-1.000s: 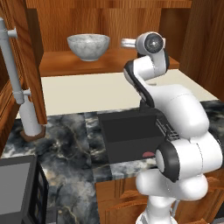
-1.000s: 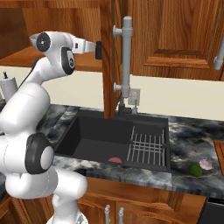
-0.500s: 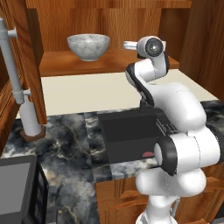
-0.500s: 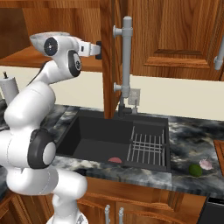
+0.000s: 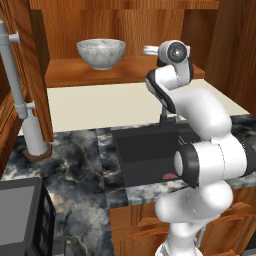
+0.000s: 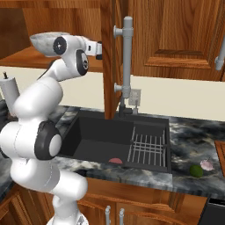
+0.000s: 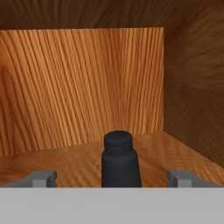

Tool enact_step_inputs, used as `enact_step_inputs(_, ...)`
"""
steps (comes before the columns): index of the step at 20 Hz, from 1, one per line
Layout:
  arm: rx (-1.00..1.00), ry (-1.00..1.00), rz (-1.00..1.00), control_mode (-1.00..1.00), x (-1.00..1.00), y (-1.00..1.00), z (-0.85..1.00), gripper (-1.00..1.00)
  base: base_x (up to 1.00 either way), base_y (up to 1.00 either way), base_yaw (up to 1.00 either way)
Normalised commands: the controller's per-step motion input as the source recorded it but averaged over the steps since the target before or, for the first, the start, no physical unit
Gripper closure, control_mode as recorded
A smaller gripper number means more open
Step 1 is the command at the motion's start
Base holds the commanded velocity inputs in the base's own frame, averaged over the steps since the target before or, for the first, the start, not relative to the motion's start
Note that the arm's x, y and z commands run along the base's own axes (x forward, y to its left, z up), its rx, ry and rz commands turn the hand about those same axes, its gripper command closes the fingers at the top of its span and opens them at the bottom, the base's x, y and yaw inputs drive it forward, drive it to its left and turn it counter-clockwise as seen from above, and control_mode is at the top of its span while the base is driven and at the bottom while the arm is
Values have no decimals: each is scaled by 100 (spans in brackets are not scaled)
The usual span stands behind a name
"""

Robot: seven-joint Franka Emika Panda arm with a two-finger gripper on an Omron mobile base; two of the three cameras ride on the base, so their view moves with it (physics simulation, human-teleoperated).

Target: Open the cabinet. Place the bowl and condiment on the counter. Then place the lime and garlic on the cutting board.

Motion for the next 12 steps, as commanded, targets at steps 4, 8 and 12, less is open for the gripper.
enact_step_inputs(4, 0, 0, 0, -100, 17, -22, -5, -100, 0, 0, 0)
enact_step_inputs(8, 0, 0, -1, -100, 16, -14, -11, -100, 0, 0, 0)
enact_step_inputs(12, 0, 0, -1, -100, 14, -2, -17, -100, 0, 0, 0)
